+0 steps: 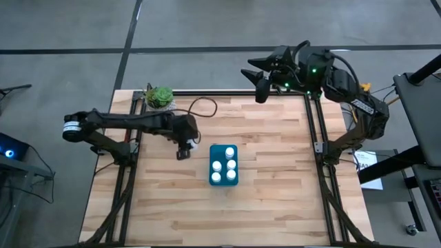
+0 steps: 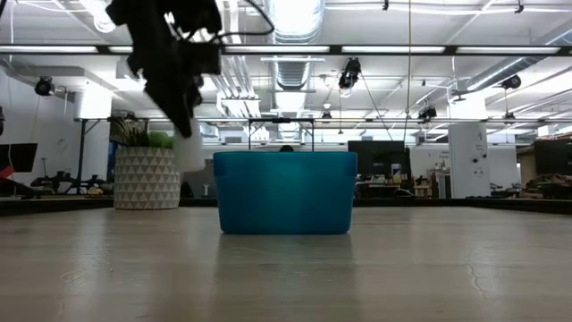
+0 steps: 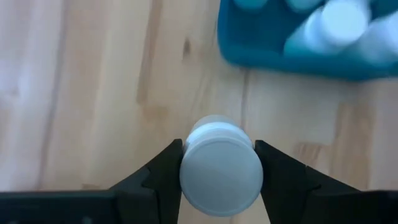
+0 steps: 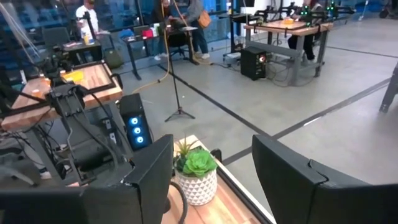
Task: Pick and place pill bottles into a basket
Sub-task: Put the white medicine bottle into the blue bin
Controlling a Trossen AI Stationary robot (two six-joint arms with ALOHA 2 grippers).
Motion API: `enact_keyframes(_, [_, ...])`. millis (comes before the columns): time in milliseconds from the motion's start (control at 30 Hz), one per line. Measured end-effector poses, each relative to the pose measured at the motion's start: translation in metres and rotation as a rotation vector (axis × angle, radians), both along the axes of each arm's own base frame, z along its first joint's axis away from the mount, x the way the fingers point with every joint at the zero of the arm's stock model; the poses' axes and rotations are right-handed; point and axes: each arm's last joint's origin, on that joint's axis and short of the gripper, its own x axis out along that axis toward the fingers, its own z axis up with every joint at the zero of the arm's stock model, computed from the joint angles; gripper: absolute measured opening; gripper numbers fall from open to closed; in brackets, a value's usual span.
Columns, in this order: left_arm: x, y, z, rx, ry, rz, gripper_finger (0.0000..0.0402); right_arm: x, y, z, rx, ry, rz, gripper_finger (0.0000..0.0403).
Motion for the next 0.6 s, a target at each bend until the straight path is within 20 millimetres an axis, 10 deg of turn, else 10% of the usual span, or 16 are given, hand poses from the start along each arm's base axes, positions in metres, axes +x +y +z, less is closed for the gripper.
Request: enact_keyframes(600, [0.037,-0.003,0.059,0.036,-0.019,-0.081,0.0156,-0.018,0.003,0.008,-0.011,-0.008,-0.001,0.021])
